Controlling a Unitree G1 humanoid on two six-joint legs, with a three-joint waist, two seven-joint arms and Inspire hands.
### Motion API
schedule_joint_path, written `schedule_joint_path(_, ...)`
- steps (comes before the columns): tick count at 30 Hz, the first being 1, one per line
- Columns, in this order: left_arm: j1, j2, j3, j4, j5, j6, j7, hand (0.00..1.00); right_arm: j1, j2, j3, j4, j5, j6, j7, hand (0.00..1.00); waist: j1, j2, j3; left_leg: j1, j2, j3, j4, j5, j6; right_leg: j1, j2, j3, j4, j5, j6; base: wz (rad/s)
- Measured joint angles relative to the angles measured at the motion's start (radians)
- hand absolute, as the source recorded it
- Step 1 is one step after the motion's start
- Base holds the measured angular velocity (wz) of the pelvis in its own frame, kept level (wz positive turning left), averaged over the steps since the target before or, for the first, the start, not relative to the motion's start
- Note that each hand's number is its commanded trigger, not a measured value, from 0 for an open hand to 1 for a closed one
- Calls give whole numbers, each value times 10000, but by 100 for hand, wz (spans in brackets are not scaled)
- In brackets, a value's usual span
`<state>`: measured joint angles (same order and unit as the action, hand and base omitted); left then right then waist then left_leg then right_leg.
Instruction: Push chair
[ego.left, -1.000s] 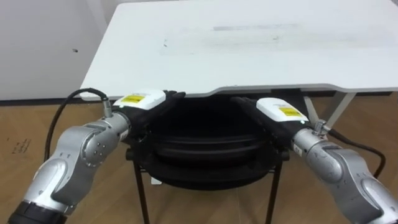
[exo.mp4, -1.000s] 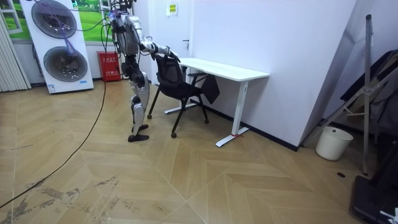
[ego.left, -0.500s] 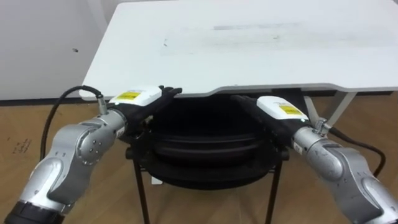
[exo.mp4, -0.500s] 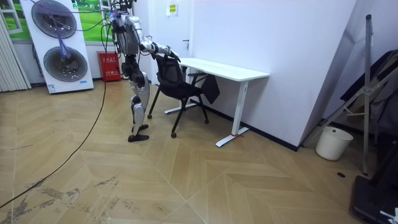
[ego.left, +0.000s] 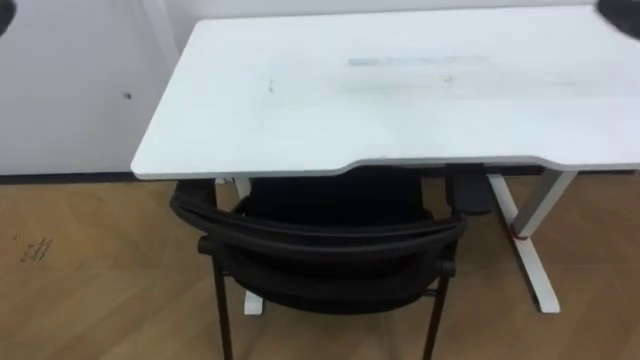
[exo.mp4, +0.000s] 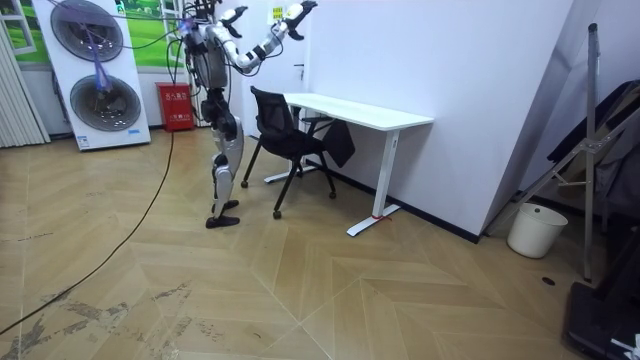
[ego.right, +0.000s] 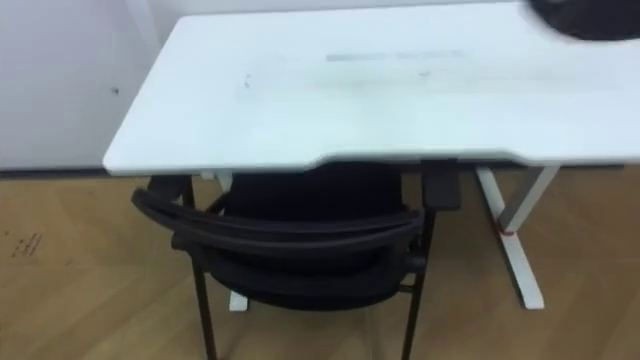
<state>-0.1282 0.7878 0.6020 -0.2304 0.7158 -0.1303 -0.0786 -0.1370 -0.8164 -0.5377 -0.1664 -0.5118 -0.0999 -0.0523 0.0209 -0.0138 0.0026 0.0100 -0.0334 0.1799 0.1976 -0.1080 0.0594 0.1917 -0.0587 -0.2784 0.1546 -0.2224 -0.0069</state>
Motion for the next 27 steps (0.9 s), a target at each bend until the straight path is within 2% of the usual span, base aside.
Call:
schedule_joint_path(5,1170,-32,970,326,-6,101,1160,0,202,-2,-577,35,363,-28,-970,0,-467,4,-15,-53,-14,61,59,-157,24,-22,-7,-8,-21,-31,52,-3)
schedule_joint_path(7,1656,-232,1054,434,-83,205,1618,0,410,-1,-999,177,965,35,-1649,0,-536,31,-40,-16,-8,88,89,-228,19,-8,-22,4,50,-23,90,-5)
schedule_joint_path(8,1705,-377,1053,571,-166,197,1783,0,515,-1,-1173,285,1314,49,-1972,0,-571,32,-40,11,-1,98,58,-228,19,-29,-37,1,156,-34,110,0)
schedule_joint_path(11,1769,-441,1074,868,-216,250,2288,0,838,0,-1527,455,1849,43,-2660,0,-637,18,-65,-17,31,120,61,-273,3,-117,-24,8,155,-36,130,-6)
schedule_joint_path(14,2179,-831,1452,1221,-833,290,3221,0,1450,2,-2040,868,2505,33,-3621,0,-705,43,-89,-70,29,165,49,-283,11,-179,-35,11,157,-41,180,-3)
schedule_joint_path(16,2531,-1373,1824,1601,-1197,470,3890,0,2151,73,-2301,1384,2999,106,-4337,0,-674,78,-152,-46,37,323,-25,-288,15,-178,-56,27,158,-50,199,-15)
schedule_joint_path(17,2697,-1568,1918,1652,-1353,529,4100,0,2379,157,-2338,1458,3204,135,-4542,0,-672,88,-159,-21,33,368,-47,-289,16,-174,-58,54,162,-50,200,-14)
schedule_joint_path(18,3056,-2025,1996,1796,-1770,595,4567,0,2758,550,-2344,1505,3584,190,-4922,0,-674,52,-179,24,30,405,-105,-288,16,-169,-64,73,172,-50,200,-13)
schedule_joint_path(19,3453,-2528,1972,2114,-2227,585,5017,0,3160,1161,-2343,1505,3940,193,-5242,0,-670,77,-253,45,37,491,-124,-295,13,-174,-62,145,173,-50,200,-17)
schedule_joint_path(20,3870,-3086,1907,2509,-2786,611,5365,0,3627,1873,-2337,1525,4389,208,-5517,0,-623,121,-259,75,54,533,-102,-336,13,-170,-53,217,165,-51,202,-14)
schedule_joint_path(21,4107,-3406,1849,2677,-3171,637,5483,0,3953,2285,-2335,1518,4674,215,-5632,0,-562,111,-245,108,53,545,-103,-352,14,-172,-53,262,164,-52,202,-17)
schedule_joint_path(22,4504,-4139,1760,3094,-3906,628,5662,0,4638,3196,-2314,1530,5302,284,-5806,0,-431,96,-211,139,58,552,-111,-390,9,-184,-56,298,157,-56,210,-10)
schedule_joint_path(23,4685,-4472,1705,3406,-4290,632,5788,0,4972,3647,-2286,1559,5690,316,-5874,0,-400,123,-205,135,62,544,-110,-429,14,-179,-55,304,160,-60,216,-10)
schedule_joint_path(25,5473,-5600,1309,4959,-5853,734,6187,0,5951,5140,-1840,2213,7204,454,-6074,0,-312,264,-179,77,65,547,64,-590,38,-194,-66,475,171,-91,264,-7)
schedule_joint_path(26,5633,-5862,1184,5349,-6276,768,6211,0,6113,5495,-1742,2453,7636,472,-6092,0,-301,288,-182,73,62,552,82,-624,55,-189,-64,525,165,-94,268,-5)
schedule_joint_path(27,5887,-6260,892,6198,-6907,820,6225,0,6259,6127,-1508,3215,8380,483,-6145,0,-266,322,-168,71,52,554,103,-640,73,-187,-78,543,176,-99,273,0)
